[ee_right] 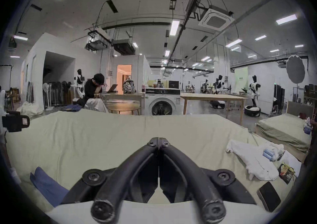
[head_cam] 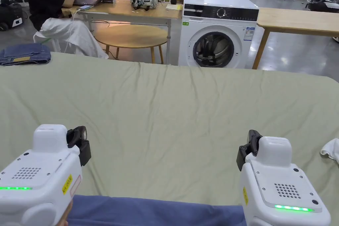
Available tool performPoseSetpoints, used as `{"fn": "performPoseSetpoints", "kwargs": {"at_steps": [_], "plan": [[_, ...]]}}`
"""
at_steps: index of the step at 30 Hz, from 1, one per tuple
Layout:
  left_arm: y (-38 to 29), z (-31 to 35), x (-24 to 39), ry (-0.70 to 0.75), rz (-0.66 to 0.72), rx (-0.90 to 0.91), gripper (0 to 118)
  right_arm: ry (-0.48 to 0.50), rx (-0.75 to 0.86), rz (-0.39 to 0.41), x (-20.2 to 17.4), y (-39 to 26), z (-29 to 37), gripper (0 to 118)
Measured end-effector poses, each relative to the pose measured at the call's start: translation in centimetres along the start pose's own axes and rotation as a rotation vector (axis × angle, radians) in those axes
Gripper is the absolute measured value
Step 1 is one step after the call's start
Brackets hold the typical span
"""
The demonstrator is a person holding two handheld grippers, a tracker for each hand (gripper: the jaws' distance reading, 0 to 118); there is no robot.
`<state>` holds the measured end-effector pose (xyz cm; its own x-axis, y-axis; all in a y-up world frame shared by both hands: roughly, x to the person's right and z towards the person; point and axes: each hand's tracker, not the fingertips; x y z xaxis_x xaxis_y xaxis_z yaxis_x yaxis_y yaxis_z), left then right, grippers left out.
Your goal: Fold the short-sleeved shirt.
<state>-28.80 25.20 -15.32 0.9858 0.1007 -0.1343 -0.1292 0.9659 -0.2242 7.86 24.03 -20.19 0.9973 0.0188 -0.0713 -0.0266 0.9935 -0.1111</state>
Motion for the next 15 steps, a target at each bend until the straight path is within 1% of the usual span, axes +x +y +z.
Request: {"fn": "performPoseSetpoints", "kwargs": {"at_steps": [2, 3, 5, 6, 10, 11, 12, 13, 14, 15], "plan": [[0.0, 0.0, -1.7, -0.020, 0.034, -0.048, 0, 0.010, -0.009, 0.000, 0.0, -0.2, -0.2, 0], [0.1, -0.5, -3.1, -0.066, 0.060, -0.152, 0, 0.016, -0.015, 0.010, -0.2, -0.3, -0.3, 0], [-0.3, -0.7, -5.2, -0.098, 0.100, -0.202, 0, 0.022, -0.019, 0.026, -0.4, -0.4, -0.5, 0], [-0.6, -1.4, -6.7, -0.135, 0.125, -0.287, 0, 0.026, -0.019, 0.029, -0.5, -0.4, -0.6, 0], [-2.7, -3.2, -11.6, -0.250, 0.241, -0.529, 0, 0.041, -0.026, 0.038, -1.0, -0.7, -1.0, 0], [-3.3, -3.6, -12.7, -0.270, 0.275, -0.532, 1, 0.045, -0.031, 0.035, -1.1, -0.8, -1.1, 0], [-3.9, -4.0, -13.6, -0.297, 0.301, -0.575, 8, 0.050, -0.038, 0.029, -1.2, -0.9, -1.2, 0], [-4.5, -4.5, -14.5, -0.304, 0.328, -0.613, 24, 0.059, -0.052, 0.017, -1.2, -1.1, -1.4, 0], [-5.0, -4.5, -14.4, -0.301, 0.356, -0.631, 45, 0.064, -0.065, 0.006, -1.2, -1.3, -1.5, 0], [-5.4, -4.9, -14.9, -0.309, 0.380, -0.654, 68, 0.063, -0.070, 0.004, -1.2, -1.4, -1.6, 0]]}}
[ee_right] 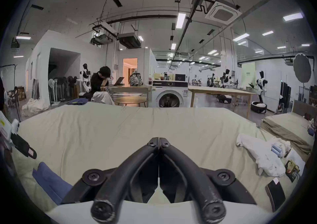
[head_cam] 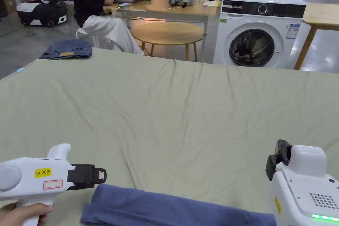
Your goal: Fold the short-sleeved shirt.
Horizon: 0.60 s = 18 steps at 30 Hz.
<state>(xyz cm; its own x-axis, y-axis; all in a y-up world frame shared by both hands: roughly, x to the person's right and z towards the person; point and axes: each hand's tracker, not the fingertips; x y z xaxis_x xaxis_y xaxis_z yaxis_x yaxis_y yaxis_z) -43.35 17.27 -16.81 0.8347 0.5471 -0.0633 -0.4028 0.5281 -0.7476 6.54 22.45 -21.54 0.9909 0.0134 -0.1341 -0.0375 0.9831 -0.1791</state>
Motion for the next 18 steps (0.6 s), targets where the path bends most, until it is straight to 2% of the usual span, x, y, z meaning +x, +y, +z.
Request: {"fn": "performPoseSetpoints", "kwargs": {"at_steps": [2, 4, 7, 11, 14, 15, 18], "plan": [[0.0, -0.9, -2.2, -0.010, 0.083, -0.037, 78, 0.003, -0.016, -0.001, 0.0, -0.3, -0.1, 0], [-0.3, -1.9, -4.7, -0.065, 0.154, -0.104, 82, 0.003, -0.025, 0.005, 0.2, -0.6, -0.1, 0], [-1.3, -2.9, -5.9, -0.073, 0.222, -0.209, 82, -0.002, -0.035, 0.020, 0.5, -0.9, 0.0, 0], [-2.7, -3.1, -6.4, -0.269, 0.283, -0.151, 82, -0.012, -0.042, 0.029, 0.7, -1.2, -0.1, 0], [-4.1, -5.1, -6.0, -0.390, 0.336, -0.227, 80, -0.014, -0.052, 0.015, 0.7, -1.3, -0.2, 0], [-4.3, -5.8, -6.3, -0.392, 0.328, -0.215, 73, -0.014, -0.054, 0.011, 0.7, -1.3, -0.2, 0], [-4.9, -7.0, -5.8, -0.358, 0.342, -0.165, 17, -0.012, -0.057, 0.003, 0.6, -1.3, -0.2, 0]]}}
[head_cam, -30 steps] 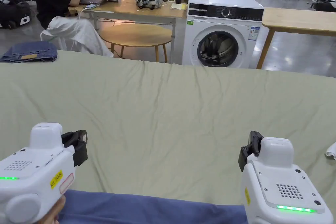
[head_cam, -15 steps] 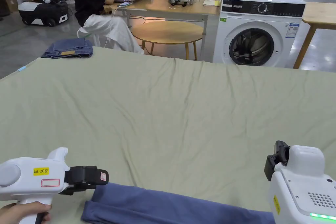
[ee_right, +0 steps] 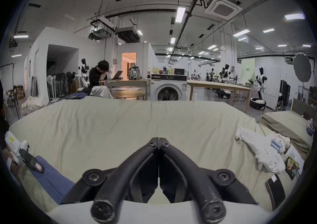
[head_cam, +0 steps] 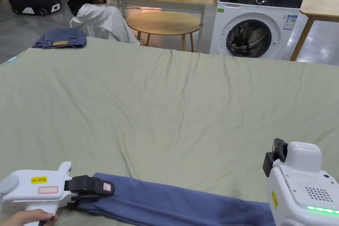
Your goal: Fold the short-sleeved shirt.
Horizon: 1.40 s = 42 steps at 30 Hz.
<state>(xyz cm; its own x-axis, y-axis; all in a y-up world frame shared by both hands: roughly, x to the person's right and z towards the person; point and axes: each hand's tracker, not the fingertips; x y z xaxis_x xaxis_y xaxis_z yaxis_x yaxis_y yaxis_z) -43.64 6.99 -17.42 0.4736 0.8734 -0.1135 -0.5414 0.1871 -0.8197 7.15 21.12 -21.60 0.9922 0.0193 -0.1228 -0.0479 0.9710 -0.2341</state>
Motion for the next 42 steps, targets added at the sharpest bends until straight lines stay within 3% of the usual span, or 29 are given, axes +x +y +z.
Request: {"fn": "performPoseSetpoints", "kwargs": {"at_steps": [6, 17, 27, 38, 42], "plan": [[-0.7, 0.3, 1.6, 0.064, 0.043, 0.051, 7, 0.005, 0.003, 0.020, -0.2, -0.1, 0.2, 0], [0.6, 3.6, 6.4, 0.098, -0.105, 0.115, 6, -0.010, 0.008, 0.022, -0.2, -0.1, 0.1, 0], [1.7, 8.1, 11.3, 0.291, -0.164, 0.192, 6, -0.002, 0.014, 0.026, -0.3, 0.1, 0.1, 0], [-0.3, 2.2, 15.9, 0.019, -0.163, 0.074, 6, 0.018, 0.016, 0.020, -0.8, 0.0, 0.5, 0], [-1.3, -1.9, 17.9, 0.021, -0.187, 0.034, 6, 0.013, 0.018, 0.020, -0.3, 0.1, 0.8, 0]]}}
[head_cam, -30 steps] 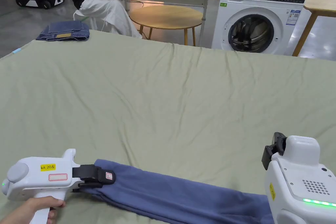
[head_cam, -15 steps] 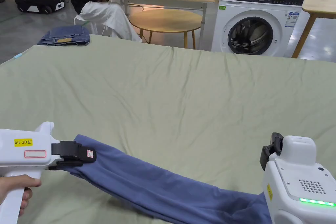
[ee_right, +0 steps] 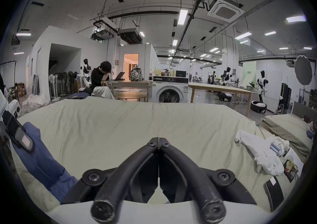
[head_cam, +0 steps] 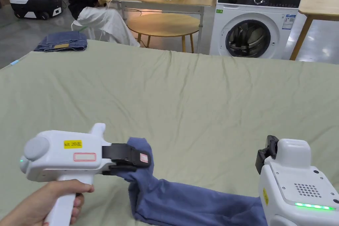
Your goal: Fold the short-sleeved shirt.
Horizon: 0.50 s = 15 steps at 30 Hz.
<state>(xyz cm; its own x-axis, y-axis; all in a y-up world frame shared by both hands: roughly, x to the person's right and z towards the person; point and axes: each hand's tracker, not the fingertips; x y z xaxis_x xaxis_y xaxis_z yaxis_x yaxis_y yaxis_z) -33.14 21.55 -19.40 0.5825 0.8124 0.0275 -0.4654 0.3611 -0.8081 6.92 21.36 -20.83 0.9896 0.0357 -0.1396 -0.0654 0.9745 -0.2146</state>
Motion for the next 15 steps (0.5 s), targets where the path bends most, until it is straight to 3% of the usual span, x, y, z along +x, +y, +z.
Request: {"fn": "performPoseSetpoints", "kwargs": {"at_steps": [4, 11, 15], "plan": [[-1.3, -5.6, 1.8, 0.005, -0.008, -0.064, 6, -0.010, -0.004, -0.003, 0.6, -0.1, 0.2, 0], [-4.1, -15.9, 2.4, 0.242, -0.071, -0.271, 6, -0.031, -0.018, -0.003, 1.6, -0.4, 0.4, 0], [-5.5, -18.4, 2.8, 0.355, -0.083, -0.258, 6, -0.039, -0.027, -0.004, 2.0, -0.6, 0.6, 0]]}}
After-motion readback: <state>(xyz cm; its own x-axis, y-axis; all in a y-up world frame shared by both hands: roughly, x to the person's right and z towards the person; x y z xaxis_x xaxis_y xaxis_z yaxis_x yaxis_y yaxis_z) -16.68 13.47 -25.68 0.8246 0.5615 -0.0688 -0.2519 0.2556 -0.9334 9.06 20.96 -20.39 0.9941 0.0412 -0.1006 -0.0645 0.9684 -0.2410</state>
